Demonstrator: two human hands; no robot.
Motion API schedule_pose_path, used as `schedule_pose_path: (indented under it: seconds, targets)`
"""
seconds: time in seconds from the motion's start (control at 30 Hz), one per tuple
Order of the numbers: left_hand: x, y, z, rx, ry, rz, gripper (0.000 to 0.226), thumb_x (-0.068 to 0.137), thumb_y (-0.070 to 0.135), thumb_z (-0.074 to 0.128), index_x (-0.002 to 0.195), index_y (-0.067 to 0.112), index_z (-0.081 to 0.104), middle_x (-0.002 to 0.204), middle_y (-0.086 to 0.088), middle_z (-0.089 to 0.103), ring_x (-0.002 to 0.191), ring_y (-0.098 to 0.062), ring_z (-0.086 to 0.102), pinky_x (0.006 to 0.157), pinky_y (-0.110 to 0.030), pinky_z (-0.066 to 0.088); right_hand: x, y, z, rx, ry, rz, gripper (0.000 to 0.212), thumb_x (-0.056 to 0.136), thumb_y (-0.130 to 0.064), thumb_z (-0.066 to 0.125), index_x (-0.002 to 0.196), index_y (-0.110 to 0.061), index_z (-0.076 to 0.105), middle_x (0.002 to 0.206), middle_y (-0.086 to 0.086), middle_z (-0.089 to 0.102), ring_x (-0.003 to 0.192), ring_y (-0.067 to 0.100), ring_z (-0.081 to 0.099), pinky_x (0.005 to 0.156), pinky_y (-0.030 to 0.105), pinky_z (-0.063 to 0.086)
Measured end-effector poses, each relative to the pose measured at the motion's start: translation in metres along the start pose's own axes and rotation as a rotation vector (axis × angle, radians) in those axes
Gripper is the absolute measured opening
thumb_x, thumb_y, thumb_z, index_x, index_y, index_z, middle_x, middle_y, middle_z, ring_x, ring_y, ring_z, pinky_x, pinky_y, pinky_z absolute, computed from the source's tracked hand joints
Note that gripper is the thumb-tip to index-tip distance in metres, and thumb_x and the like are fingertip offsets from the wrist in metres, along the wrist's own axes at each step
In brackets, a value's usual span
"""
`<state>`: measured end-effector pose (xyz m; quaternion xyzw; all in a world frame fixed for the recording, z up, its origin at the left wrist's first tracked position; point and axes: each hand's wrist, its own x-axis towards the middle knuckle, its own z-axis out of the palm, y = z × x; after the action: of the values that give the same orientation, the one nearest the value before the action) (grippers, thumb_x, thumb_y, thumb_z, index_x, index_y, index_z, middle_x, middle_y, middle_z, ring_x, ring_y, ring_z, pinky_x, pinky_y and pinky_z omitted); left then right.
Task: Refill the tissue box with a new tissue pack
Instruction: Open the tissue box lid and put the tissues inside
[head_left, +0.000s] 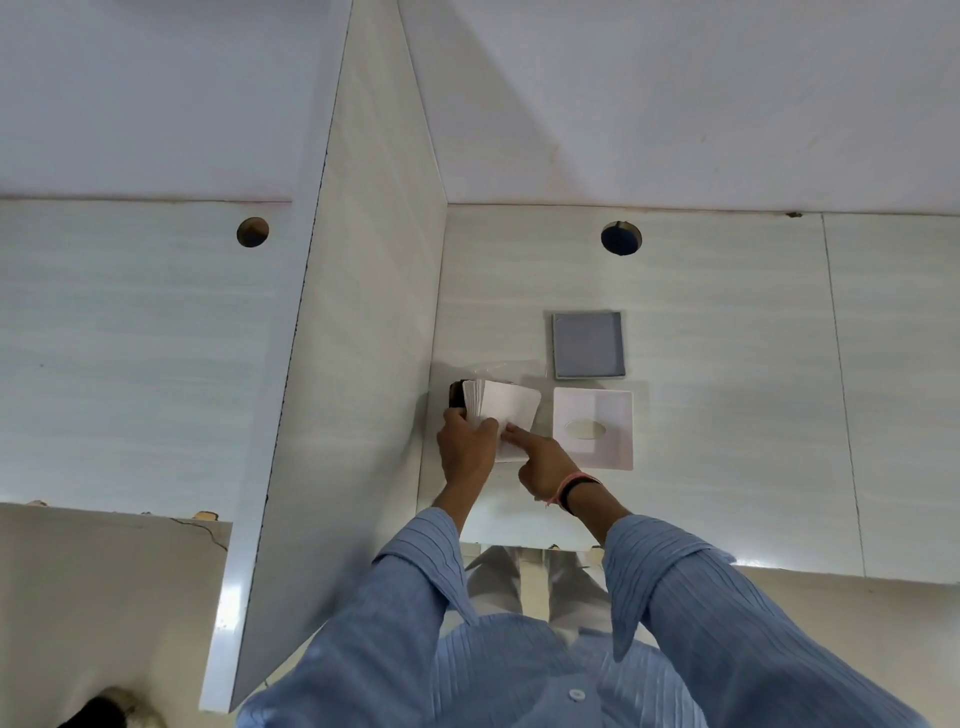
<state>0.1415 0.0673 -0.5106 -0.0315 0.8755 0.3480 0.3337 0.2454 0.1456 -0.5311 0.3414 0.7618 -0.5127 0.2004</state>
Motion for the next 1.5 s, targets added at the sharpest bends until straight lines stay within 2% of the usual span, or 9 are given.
schedule_pose_path:
  seconds: [0.17, 0.23, 0.4, 0.5, 0.6, 0.67, 0.83, 1.13, 1.5]
  targets:
    - [0.002, 0.008, -0.018, -0.294, -0.030, -0.071, 0.039, 0.078, 0.025, 0.062, 0.110, 0.003, 0.058, 0.099, -0.012, 0.064, 0.075, -0.021, 0.060, 0.048, -0.025, 0.048, -0.012, -0.006, -0.015, 0.251, 0.602, -0.110, 0.028, 0.091, 0.002, 0.050, 0.109, -0.005, 0.071, 0.108, 0.009, 0.074, 0.100, 0.028, 0.070, 0.088, 0.014, 0.051]
    - [0.001, 0.017, -0.026, -0.425, -0.103, -0.119, 0.041, 0.072, 0.024, 0.059, 0.106, 0.003, 0.057, 0.095, -0.012, 0.062, 0.074, -0.025, 0.060, 0.044, -0.024, 0.048, -0.013, -0.009, -0.028, 0.503, 0.750, -0.055, 0.018, 0.092, -0.016, 0.056, 0.103, -0.009, 0.069, 0.091, 0.005, 0.073, 0.084, 0.029, 0.070, 0.078, 0.024, 0.057]
    - [-0.007, 0.026, -0.029, -0.583, -0.352, -0.112, 0.045, 0.067, 0.025, 0.060, 0.107, 0.005, 0.059, 0.098, -0.015, 0.061, 0.085, -0.035, 0.061, 0.050, -0.033, 0.051, -0.010, -0.013, -0.063, 1.075, 0.453, 0.190, 0.045, 0.096, -0.058, 0.049, 0.116, -0.019, 0.061, 0.111, 0.008, 0.068, 0.100, 0.025, 0.065, 0.091, 0.043, 0.054]
    - [-0.017, 0.031, -0.024, -0.539, -0.422, -0.058, 0.025, 0.065, 0.027, 0.058, 0.089, 0.019, 0.059, 0.090, -0.006, 0.061, 0.087, -0.031, 0.057, 0.055, -0.029, 0.044, -0.015, -0.010, -0.070, 1.194, 0.237, 0.241, 0.073, 0.089, -0.077, 0.039, 0.116, -0.015, 0.068, 0.099, 0.006, 0.074, 0.086, 0.022, 0.070, 0.082, 0.040, 0.056]
    - [-0.025, 0.036, -0.018, -0.498, -0.505, -0.020, 0.026, 0.066, 0.027, 0.058, 0.091, 0.021, 0.058, 0.090, -0.002, 0.062, 0.089, -0.027, 0.057, 0.059, -0.028, 0.043, -0.013, -0.004, -0.066, 1.182, 0.183, 0.230, 0.084, 0.082, -0.084, 0.038, 0.127, -0.019, 0.065, 0.120, 0.009, 0.072, 0.109, 0.029, 0.068, 0.103, 0.052, 0.051]
    - [-0.029, 0.036, -0.013, -0.494, -0.525, -0.015, 0.029, 0.065, 0.025, 0.058, 0.094, 0.021, 0.060, 0.093, -0.002, 0.063, 0.089, -0.025, 0.058, 0.065, -0.031, 0.045, -0.015, -0.002, -0.063, 1.172, 0.223, 0.230, 0.086, 0.078, -0.086, 0.041, 0.137, -0.025, 0.058, 0.132, 0.007, 0.067, 0.120, 0.029, 0.063, 0.108, 0.052, 0.047]
    - [-0.035, 0.037, -0.010, -0.590, -0.548, -0.060, 0.019, 0.067, 0.018, 0.057, 0.071, 0.032, 0.069, 0.081, 0.006, 0.066, 0.088, -0.023, 0.058, 0.070, -0.035, 0.043, -0.024, 0.010, -0.062, 1.265, 0.252, 0.261, 0.088, 0.080, -0.087, 0.035, 0.113, -0.014, 0.070, 0.102, 0.012, 0.072, 0.088, 0.029, 0.070, 0.066, 0.033, 0.057]
    - [-0.040, 0.046, -0.008, -0.665, -0.668, -0.106, 0.024, 0.067, 0.014, 0.057, 0.082, 0.020, 0.075, 0.084, -0.004, 0.070, 0.080, -0.025, 0.067, 0.075, -0.038, 0.048, -0.042, 0.015, -0.071, 1.632, 0.033, 0.179, 0.077, 0.086, -0.080, 0.040, 0.125, -0.022, 0.072, 0.132, 0.012, 0.066, 0.119, 0.036, 0.060, 0.090, 0.047, 0.057]
    - [-0.045, 0.035, 0.011, -0.394, -0.570, 0.027, 0.050, 0.075, 0.035, 0.066, 0.121, 0.016, 0.060, 0.110, -0.004, 0.067, 0.103, -0.024, 0.062, 0.086, -0.036, 0.048, -0.053, 0.015, -0.083, 1.232, 0.088, 0.086, 0.070, 0.091, -0.075, 0.039, 0.135, -0.026, 0.061, 0.132, 0.012, 0.068, 0.118, 0.033, 0.065, 0.101, 0.051, 0.053]
